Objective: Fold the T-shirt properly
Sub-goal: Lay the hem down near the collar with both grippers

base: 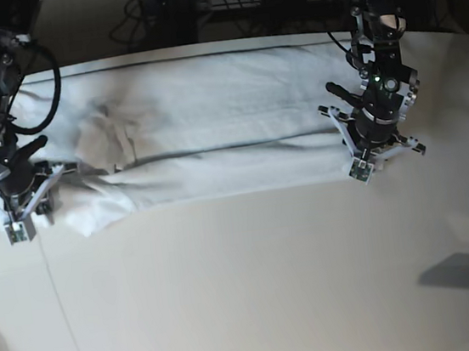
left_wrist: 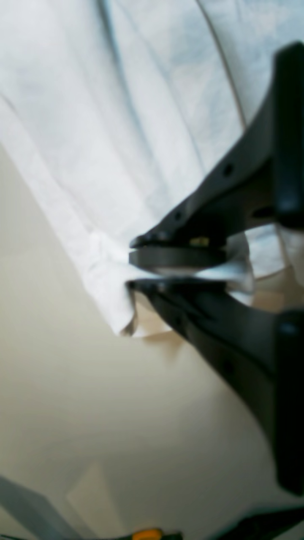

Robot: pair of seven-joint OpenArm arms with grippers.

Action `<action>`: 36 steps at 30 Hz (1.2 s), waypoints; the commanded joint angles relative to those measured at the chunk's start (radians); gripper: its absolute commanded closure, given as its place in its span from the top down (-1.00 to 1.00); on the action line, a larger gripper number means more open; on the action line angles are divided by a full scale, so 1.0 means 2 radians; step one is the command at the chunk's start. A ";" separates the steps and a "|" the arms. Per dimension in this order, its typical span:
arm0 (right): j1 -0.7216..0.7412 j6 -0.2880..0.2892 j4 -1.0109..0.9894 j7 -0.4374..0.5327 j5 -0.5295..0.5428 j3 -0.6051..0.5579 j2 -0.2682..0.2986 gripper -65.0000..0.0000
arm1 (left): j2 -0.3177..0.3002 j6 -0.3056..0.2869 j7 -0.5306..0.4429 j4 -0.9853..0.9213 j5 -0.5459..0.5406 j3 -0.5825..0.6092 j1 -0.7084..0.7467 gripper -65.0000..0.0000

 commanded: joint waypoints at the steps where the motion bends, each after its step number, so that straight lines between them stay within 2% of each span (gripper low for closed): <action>1: -0.001 0.001 0.010 0.010 0.008 0.003 0.003 -1.00 | -0.006 0.002 -0.004 0.019 0.005 -0.004 0.003 -1.00; 8: -0.052 0.001 0.011 0.011 0.147 0.079 0.008 -1.00 | -0.007 0.002 -0.004 0.040 0.005 -0.004 0.027 -1.00; 12: -0.083 0.001 0.011 0.011 0.190 0.114 0.016 -1.00 | -0.019 0.002 -0.004 0.040 0.005 -0.001 0.035 -1.00; 16: -0.108 0.001 0.011 0.012 0.232 0.120 0.025 -1.00 | -0.034 0.002 -0.004 0.042 0.005 0.000 0.037 -1.00; 20: -0.124 0.001 0.011 0.026 0.243 0.120 0.032 -1.00 | -0.045 0.000 -0.004 0.063 0.001 0.001 0.041 -1.00; 24: -0.133 0.004 0.011 0.030 0.244 0.120 0.032 -1.00 | -0.048 -0.027 -0.004 0.077 0.005 0.001 0.051 -1.00; 26: -0.138 0.028 0.011 0.034 0.257 0.120 0.032 -1.00 | -0.048 -0.052 -0.004 0.077 0.005 0.000 0.056 -1.00; 29: -0.144 0.043 0.011 0.033 0.273 0.121 0.032 -1.00 | -0.049 -0.073 -0.004 0.079 0.005 -0.003 0.068 -1.00; 36: -0.156 0.043 0.011 0.036 0.272 0.120 0.030 -1.00 | -0.075 -0.076 -0.004 0.080 0.005 -0.004 0.086 -1.00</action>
